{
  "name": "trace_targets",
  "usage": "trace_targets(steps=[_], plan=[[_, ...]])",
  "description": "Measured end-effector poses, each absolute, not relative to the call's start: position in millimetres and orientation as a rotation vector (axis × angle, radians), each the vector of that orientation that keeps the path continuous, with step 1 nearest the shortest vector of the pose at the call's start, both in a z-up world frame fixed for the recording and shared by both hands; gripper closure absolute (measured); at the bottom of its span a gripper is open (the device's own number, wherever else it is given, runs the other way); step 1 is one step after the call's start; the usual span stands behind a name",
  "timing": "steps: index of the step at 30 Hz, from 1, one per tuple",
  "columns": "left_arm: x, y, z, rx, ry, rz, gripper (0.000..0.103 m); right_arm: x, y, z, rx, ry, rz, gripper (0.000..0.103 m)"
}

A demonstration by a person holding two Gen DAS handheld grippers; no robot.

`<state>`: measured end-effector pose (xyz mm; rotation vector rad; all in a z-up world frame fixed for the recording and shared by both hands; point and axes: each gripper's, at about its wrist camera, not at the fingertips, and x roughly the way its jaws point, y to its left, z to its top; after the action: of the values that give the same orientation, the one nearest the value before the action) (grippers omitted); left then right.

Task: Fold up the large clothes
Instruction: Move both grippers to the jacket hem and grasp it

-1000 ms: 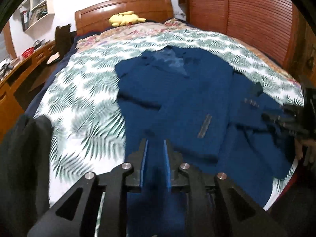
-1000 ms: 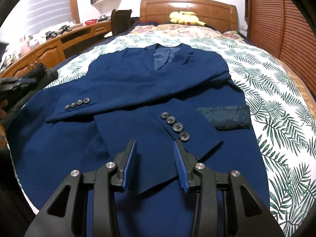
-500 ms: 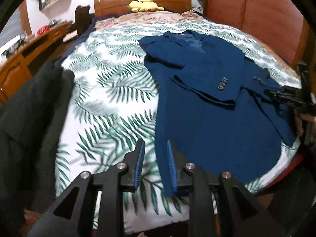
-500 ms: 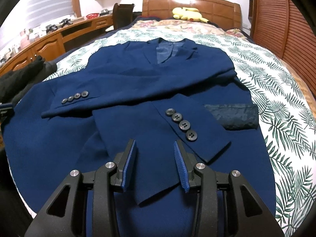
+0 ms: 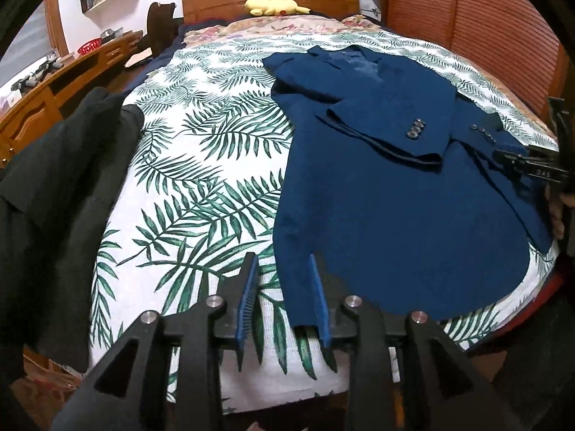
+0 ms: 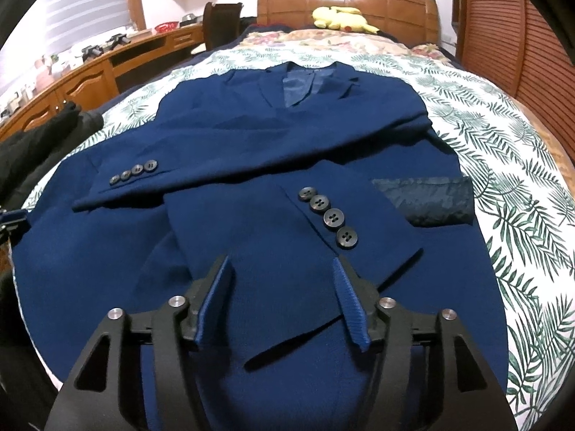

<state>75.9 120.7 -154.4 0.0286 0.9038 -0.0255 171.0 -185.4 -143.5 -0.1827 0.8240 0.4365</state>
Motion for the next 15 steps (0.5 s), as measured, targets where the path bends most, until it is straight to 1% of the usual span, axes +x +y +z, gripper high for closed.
trace_targets(steps=[3,8,15], plan=[[77,120,-157,0.031,0.897,-0.025,0.074,171,-185,-147,-0.185,0.83,0.443,0.037],[83,121,-160,0.023,0.895,-0.015,0.071,164,-194,-142,-0.19,0.839,0.444,0.037],[88,124,-164,0.003,0.891,-0.006,0.067,130,-247,-124,-0.199,0.84,0.367,0.036]])
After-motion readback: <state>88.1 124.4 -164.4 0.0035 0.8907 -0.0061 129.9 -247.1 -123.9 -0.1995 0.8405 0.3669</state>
